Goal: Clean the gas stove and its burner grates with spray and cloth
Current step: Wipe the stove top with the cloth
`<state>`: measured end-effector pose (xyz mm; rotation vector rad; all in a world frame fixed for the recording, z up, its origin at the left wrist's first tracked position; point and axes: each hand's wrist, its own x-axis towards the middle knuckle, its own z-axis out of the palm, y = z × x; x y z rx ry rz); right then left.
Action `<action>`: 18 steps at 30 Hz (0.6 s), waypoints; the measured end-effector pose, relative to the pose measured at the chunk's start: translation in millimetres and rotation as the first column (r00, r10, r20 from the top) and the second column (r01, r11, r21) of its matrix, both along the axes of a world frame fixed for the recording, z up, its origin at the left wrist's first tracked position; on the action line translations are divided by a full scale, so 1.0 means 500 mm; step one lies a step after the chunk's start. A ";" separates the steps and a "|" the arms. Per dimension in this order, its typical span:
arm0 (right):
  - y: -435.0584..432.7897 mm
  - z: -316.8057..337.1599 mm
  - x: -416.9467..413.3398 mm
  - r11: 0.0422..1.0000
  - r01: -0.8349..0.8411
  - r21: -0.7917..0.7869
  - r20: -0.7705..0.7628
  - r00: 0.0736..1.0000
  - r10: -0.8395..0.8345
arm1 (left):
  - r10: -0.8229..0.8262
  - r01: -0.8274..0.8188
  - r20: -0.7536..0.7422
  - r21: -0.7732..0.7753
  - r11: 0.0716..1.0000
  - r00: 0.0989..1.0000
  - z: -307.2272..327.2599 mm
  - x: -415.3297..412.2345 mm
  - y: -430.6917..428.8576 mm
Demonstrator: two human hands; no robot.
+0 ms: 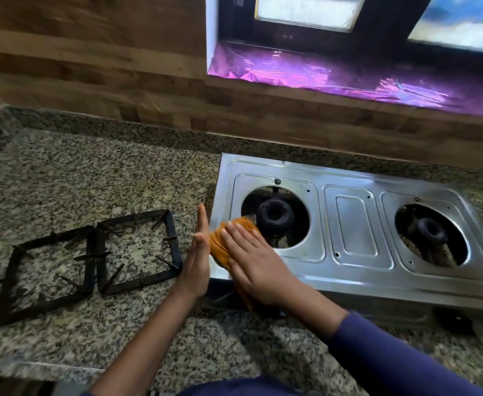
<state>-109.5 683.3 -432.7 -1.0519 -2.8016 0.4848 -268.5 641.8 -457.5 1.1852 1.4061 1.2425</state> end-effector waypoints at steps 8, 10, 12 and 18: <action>0.294 0.008 -0.173 0.972 0.235 0.005 0.062 0.970 -0.235 | 0.097 -0.058 -0.358 0.118 0.991 0.929 -0.001 0.010 -0.001; 0.361 0.014 -0.185 0.968 0.250 0.024 0.110 0.962 -0.251 | 0.101 -0.041 -0.427 0.148 0.988 0.899 -0.005 0.010 -0.001; 0.387 0.016 -0.189 0.965 0.256 0.059 0.143 0.954 -0.262 | 0.109 -0.039 -0.453 0.161 0.986 0.885 -0.005 0.012 0.000; 0.182 0.011 -0.134 0.998 -0.058 0.029 0.089 0.995 0.055 | 0.156 -0.085 -0.456 0.173 0.981 0.876 0.000 0.018 -0.006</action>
